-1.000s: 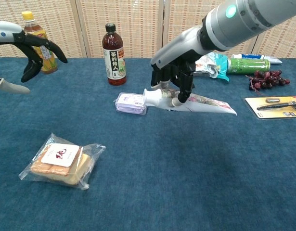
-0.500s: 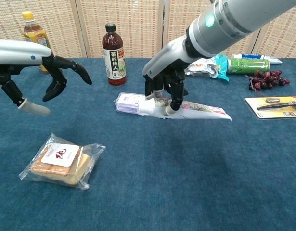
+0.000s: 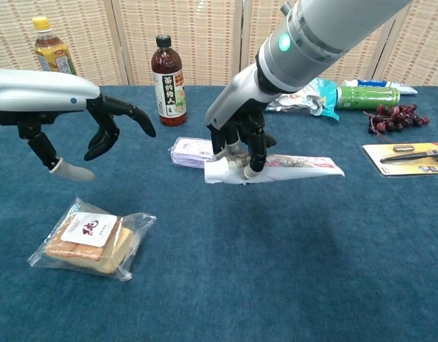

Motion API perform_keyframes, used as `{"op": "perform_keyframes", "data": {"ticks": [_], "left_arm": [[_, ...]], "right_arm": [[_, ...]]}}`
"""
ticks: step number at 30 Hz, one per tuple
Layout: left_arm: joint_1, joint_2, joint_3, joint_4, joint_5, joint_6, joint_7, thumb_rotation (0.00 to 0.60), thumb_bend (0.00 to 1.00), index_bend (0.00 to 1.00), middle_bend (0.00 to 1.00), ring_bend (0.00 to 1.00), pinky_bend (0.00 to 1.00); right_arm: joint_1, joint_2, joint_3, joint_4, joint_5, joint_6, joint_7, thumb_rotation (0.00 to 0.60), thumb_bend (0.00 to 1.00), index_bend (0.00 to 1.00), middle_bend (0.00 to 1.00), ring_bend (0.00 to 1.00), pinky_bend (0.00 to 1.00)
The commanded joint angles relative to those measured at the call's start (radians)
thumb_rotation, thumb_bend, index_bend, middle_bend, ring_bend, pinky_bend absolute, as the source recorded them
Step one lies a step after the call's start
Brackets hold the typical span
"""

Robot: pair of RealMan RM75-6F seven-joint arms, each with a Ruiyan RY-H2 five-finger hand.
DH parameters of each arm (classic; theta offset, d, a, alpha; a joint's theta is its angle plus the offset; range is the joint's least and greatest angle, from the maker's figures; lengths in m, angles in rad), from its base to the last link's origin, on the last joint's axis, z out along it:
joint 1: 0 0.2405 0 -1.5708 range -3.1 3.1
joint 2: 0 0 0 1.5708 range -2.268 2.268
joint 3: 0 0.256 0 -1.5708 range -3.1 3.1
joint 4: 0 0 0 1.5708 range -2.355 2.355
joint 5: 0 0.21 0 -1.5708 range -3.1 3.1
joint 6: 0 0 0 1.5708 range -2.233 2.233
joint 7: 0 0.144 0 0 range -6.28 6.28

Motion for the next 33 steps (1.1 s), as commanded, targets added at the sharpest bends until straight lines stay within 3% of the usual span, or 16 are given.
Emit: {"op": "perform_keyframes", "data": {"ticks": [1,7,14,25,33], "left_arm": [[-0.007,-0.009,0.002,0.005,-0.009,-0.005,0.008,0.6,0.23,0.17,0.64,0.53,0.36],[-0.02,-0.035,0.002,0.025,-0.033,-0.022,0.03,0.6,0.23,0.17,0.64,0.53,0.37],[-0.037,-0.064,0.007,0.048,-0.043,-0.028,0.033,0.6,0.23,0.17,0.64,0.53,0.37],[-0.048,-0.055,0.026,0.022,-0.049,-0.031,0.063,0.6,0.23,0.17,0.65,0.54,0.38],[-0.041,-0.014,0.055,-0.021,-0.031,-0.003,0.056,0.6,0.23,0.17,0.66,0.54,0.38]], "right_arm": [[0.032,-0.024,-0.035,0.001,0.025,0.031,0.02,0.6,1.0,0.81,0.75,0.67,0.53],[0.059,-0.062,-0.079,-0.004,0.057,0.113,0.022,0.6,1.0,0.82,0.76,0.69,0.53],[0.068,-0.091,-0.081,0.008,0.091,0.149,0.023,0.6,1.0,0.82,0.76,0.7,0.53],[0.018,-0.122,-0.01,0.074,0.029,0.117,0.045,0.6,1.0,0.83,0.76,0.7,0.53],[-0.059,-0.113,0.069,0.105,-0.123,0.076,0.076,0.6,1.0,0.85,0.76,0.7,0.53]]}}
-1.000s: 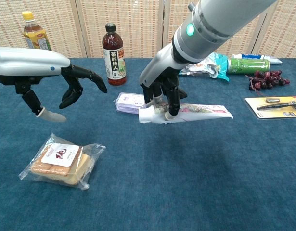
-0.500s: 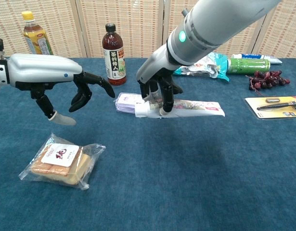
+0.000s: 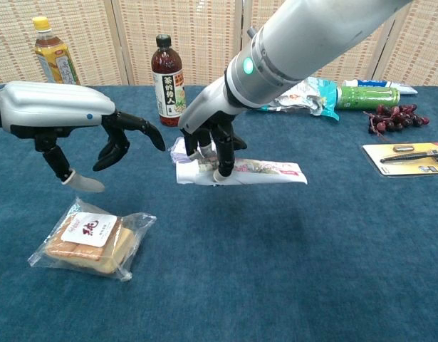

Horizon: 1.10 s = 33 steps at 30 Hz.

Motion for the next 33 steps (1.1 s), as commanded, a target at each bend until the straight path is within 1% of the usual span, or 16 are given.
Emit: {"op": "perform_keyframes", "data": {"ticks": [1,6,10,17,24,33], "left_arm": [[0.002,0.015,0.012,-0.015,0.012,0.012,-0.011,0.6,0.23,0.17,0.66,0.54,0.38],[0.004,0.033,0.03,-0.041,0.036,0.034,-0.024,0.6,0.23,0.17,0.66,0.54,0.38],[-0.002,0.031,0.037,-0.047,0.047,0.029,-0.019,0.6,0.23,0.17,0.66,0.54,0.38],[-0.012,0.012,0.037,-0.036,0.041,0.009,0.001,0.6,0.23,0.16,0.66,0.54,0.38],[-0.013,-0.003,0.043,-0.011,0.053,0.027,0.003,0.6,0.23,0.15,0.66,0.54,0.38],[-0.013,-0.032,0.06,0.033,0.083,0.08,-0.076,0.6,0.23,0.14,0.64,0.53,0.38]], "right_arm": [[-0.053,0.012,0.05,0.015,-0.088,-0.025,0.025,0.6,1.0,0.85,0.76,0.7,0.53],[-0.142,0.021,0.121,0.047,-0.224,-0.058,0.072,0.6,1.0,0.85,0.76,0.7,0.53],[-0.183,0.019,0.16,0.081,-0.291,-0.09,0.102,0.6,1.0,0.85,0.76,0.71,0.53],[-0.212,0.014,0.187,0.12,-0.349,-0.136,0.14,0.6,1.0,0.85,0.76,0.71,0.53],[-0.232,0.009,0.207,0.135,-0.402,-0.167,0.17,0.6,1.0,0.85,0.76,0.71,0.53],[-0.259,0.018,0.241,0.136,-0.464,-0.199,0.219,0.6,1.0,0.85,0.76,0.71,0.52]]}}
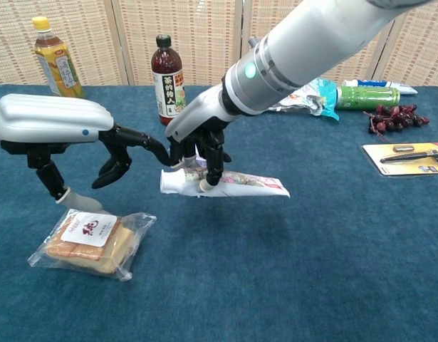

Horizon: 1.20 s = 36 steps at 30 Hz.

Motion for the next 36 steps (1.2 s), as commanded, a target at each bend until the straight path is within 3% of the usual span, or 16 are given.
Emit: {"op": "perform_keyframes", "data": {"ticks": [1,19,36], "left_arm": [[-0.001,-0.015,0.01,0.022,0.017,0.021,-0.025,0.6,0.23,0.14,0.64,0.53,0.38],[-0.004,-0.056,0.035,0.097,0.014,0.035,-0.089,0.6,0.23,0.14,0.63,0.53,0.38],[-0.025,-0.058,0.037,0.088,-0.005,-0.001,-0.073,0.6,0.23,0.14,0.63,0.53,0.38]], "right_arm": [[-0.011,0.002,0.011,0.0,-0.021,-0.011,0.016,0.6,1.0,0.85,0.76,0.71,0.52],[-0.036,0.025,0.026,-0.005,-0.1,-0.048,0.081,0.6,1.0,0.87,0.76,0.71,0.52],[-0.024,0.019,0.024,0.006,-0.119,-0.062,0.123,0.6,1.0,0.87,0.76,0.72,0.51]]}}
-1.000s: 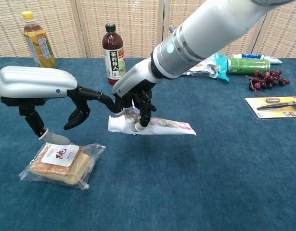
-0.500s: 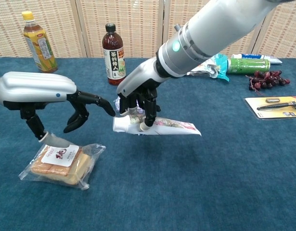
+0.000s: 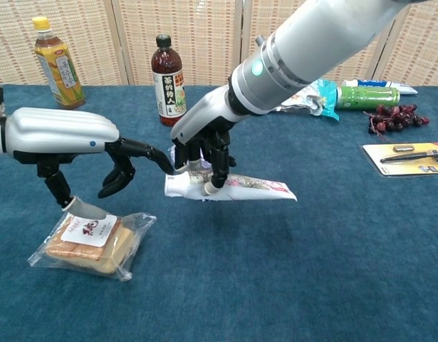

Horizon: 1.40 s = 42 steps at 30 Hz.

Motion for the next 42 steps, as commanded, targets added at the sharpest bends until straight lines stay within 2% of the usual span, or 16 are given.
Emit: {"op": "perform_keyframes", "data": {"ticks": [1,25,42], "left_arm": [[-0.003,-0.002,0.002,0.002,-0.002,-0.004,-0.002,0.6,0.23,0.14,0.63,0.53,0.38],[-0.007,0.005,0.026,-0.017,-0.017,-0.047,0.035,0.6,0.23,0.17,0.63,0.53,0.38],[-0.007,0.004,0.035,-0.015,-0.023,-0.06,0.039,0.6,0.23,0.17,0.63,0.53,0.38]], "right_arm": [[0.0,-0.002,-0.001,0.002,-0.004,0.001,0.004,0.6,1.0,0.87,0.76,0.72,0.51],[-0.013,-0.002,-0.002,0.005,-0.027,0.025,0.027,0.6,1.0,0.93,0.79,0.74,0.51],[-0.05,0.009,0.026,-0.007,-0.047,0.056,0.033,0.6,1.0,0.98,0.82,0.77,0.51]]}}
